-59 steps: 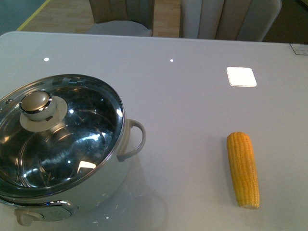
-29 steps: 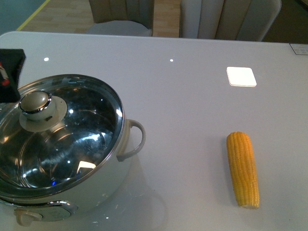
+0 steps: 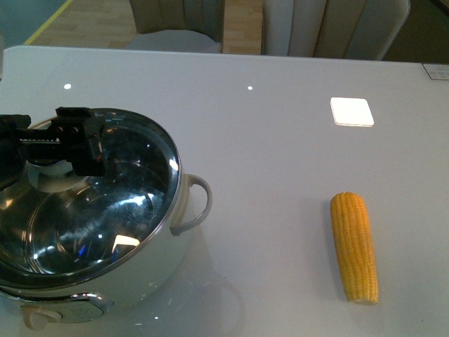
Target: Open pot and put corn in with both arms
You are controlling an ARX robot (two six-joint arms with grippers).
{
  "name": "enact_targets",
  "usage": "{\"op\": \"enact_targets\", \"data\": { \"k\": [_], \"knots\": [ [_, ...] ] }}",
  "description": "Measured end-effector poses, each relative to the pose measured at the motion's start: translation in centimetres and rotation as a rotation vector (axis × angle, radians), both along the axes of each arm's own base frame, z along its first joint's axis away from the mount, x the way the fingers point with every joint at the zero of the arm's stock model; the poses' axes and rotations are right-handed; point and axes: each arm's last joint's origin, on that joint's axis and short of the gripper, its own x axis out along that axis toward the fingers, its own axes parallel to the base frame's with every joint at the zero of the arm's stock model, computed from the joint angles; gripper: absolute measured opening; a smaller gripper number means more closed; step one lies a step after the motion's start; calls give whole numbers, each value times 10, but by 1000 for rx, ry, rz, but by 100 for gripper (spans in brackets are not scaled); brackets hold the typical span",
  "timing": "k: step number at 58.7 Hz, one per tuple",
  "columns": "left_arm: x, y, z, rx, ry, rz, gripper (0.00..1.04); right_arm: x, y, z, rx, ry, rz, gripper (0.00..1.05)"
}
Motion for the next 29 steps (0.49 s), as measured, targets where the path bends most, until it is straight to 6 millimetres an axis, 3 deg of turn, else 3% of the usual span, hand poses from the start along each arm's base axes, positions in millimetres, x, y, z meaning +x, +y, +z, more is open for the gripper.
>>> {"op": "enact_targets", "data": {
  "k": [29],
  "knots": [
    [4, -2, -10, 18, 57, -7, 98, 0, 0, 0, 0, 0, 0, 96]
  ]
}}
